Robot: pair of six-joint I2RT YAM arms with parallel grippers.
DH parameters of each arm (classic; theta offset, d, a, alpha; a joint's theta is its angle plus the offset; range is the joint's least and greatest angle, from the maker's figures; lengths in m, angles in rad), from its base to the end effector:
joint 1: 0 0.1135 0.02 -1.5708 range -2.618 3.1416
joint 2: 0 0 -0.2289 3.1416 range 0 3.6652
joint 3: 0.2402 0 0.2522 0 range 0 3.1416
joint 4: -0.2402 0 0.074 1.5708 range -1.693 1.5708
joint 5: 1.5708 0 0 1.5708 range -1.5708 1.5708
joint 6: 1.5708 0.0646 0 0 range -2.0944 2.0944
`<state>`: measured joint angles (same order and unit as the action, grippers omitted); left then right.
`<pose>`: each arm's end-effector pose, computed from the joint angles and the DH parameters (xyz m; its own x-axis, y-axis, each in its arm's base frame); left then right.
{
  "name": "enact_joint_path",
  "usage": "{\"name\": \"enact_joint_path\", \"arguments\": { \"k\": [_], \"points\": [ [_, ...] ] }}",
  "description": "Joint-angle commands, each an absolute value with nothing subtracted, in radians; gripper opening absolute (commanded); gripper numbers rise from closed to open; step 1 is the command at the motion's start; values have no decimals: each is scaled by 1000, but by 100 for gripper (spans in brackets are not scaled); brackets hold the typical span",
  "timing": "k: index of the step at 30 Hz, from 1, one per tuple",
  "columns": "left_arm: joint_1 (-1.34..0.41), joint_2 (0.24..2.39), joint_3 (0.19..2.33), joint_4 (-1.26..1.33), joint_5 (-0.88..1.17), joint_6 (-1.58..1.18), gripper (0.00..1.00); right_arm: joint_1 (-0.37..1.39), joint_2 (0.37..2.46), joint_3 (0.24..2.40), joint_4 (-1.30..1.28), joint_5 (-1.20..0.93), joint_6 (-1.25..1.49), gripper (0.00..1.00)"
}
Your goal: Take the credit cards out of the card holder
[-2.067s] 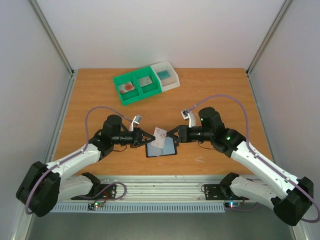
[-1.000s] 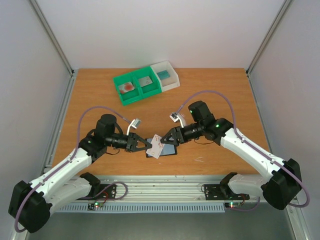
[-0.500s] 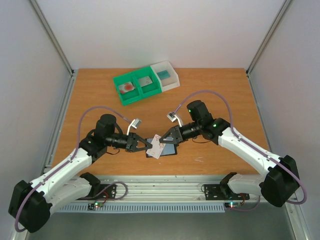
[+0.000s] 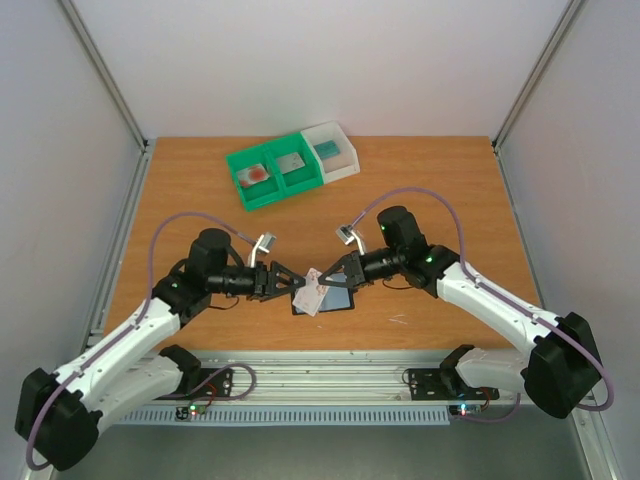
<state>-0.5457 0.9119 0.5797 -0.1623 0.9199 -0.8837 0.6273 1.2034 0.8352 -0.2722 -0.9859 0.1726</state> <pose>0.1704 -0.1636 0.2176 -0.9632 0.0368 -0.2664 0.2655 0.2884 -0.9200 0.1917 0.2055 0.2294 -0.6252 -0.3361 -0.7044 -0.7694 0.1140 0.6285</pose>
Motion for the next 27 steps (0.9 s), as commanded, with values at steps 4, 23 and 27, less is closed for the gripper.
{"name": "enact_joint_path", "arguments": {
  "k": [4, 23, 27],
  "points": [
    [-549, 803, 618, -181, 711, -941, 82, 624, 1181, 788, -43, -883, 386, 1],
    [-549, 687, 532, 24, 547, -1209, 70, 624, 1204, 755, 243, -556, 675, 1],
    [-549, 745, 502, 150, 563, -1265, 63, 626, 1214, 720, 334, -522, 742, 1]
  ]
}}
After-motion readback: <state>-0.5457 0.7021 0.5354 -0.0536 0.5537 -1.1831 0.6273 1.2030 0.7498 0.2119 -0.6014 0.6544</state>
